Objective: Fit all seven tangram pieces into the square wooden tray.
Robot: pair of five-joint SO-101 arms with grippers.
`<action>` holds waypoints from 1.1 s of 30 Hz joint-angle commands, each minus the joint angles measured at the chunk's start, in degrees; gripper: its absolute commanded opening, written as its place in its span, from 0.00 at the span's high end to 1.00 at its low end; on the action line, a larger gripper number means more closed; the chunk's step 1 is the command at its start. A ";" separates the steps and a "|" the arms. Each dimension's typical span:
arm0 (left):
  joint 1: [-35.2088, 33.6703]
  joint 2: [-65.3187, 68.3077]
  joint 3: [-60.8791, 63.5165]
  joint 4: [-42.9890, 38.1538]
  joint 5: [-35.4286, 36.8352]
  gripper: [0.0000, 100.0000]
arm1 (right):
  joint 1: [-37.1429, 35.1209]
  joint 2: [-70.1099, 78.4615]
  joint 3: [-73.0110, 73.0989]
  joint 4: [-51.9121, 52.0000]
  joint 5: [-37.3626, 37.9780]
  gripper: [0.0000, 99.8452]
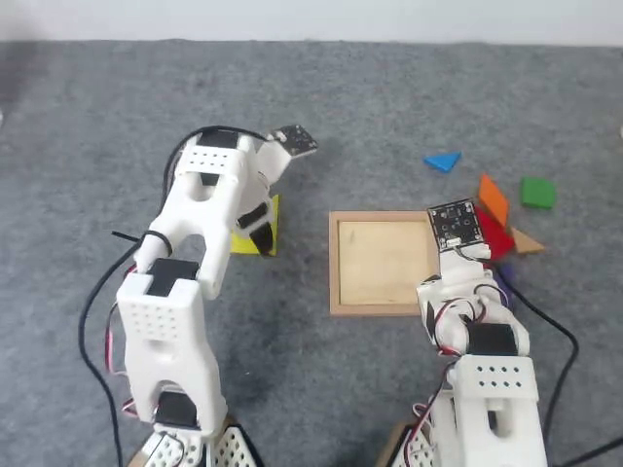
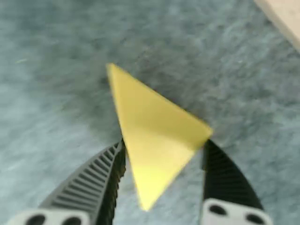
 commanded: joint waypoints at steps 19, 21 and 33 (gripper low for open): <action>3.52 -0.70 2.59 -4.84 23.30 0.68 | 0.22 -1.36 -0.62 -0.92 1.05 0.87; 3.52 -0.70 2.68 -4.92 23.47 0.68 | 0.22 -1.36 -0.62 -0.92 1.05 0.87; 4.40 -1.23 4.97 -7.21 24.62 0.74 | 0.22 -1.36 -0.62 -0.92 1.05 0.87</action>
